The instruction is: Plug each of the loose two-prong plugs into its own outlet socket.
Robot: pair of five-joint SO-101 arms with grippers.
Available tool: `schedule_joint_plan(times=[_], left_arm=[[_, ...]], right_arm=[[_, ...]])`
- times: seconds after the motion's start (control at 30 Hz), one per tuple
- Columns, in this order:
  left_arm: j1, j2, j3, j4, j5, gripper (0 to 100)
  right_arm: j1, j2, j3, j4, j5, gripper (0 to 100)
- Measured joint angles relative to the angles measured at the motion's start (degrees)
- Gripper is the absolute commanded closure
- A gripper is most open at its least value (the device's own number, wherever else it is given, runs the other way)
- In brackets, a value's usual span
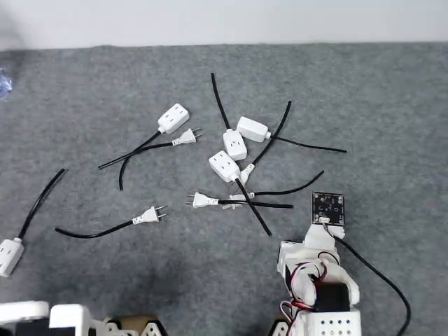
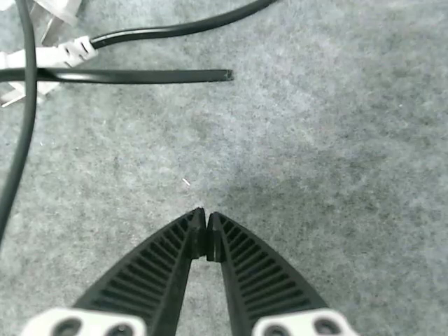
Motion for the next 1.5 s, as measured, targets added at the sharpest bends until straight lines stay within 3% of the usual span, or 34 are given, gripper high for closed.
schedule_joint_plan(times=[0.33, 0.47, 0.67, 0.83, 1.0, 1.27, 1.5], left_arm=[[-10.29, 0.0, 0.0, -0.35, -13.8, 74], [-11.43, 0.0, 0.0, -3.43, -17.14, 74], [-9.41, 0.0, 0.7, -3.96, -17.67, 74], [-0.62, -0.09, 2.64, -0.44, -17.49, 74], [14.77, -0.09, 2.64, 0.0, -6.07, 74], [41.41, -0.09, 2.81, -5.45, 24.26, 74], [51.78, -0.09, 3.6, -16.44, 45.19, 74]], right_arm=[[0.0, 0.0, 0.0, 0.0, 0.0, 99.0], [0.0, 0.0, 0.0, 0.0, 0.0, 99.0], [0.0, 0.0, 0.0, 0.0, 0.0, 99.0], [0.0, 0.0, 0.0, 0.0, 0.0, 99.0], [0.0, 0.0, 0.0, 0.0, 0.0, 99.0], [0.0, 0.0, 0.0, 0.0, 0.0, 99.0], [0.0, 0.0, 0.0, 0.0, 0.0, 99.0]])
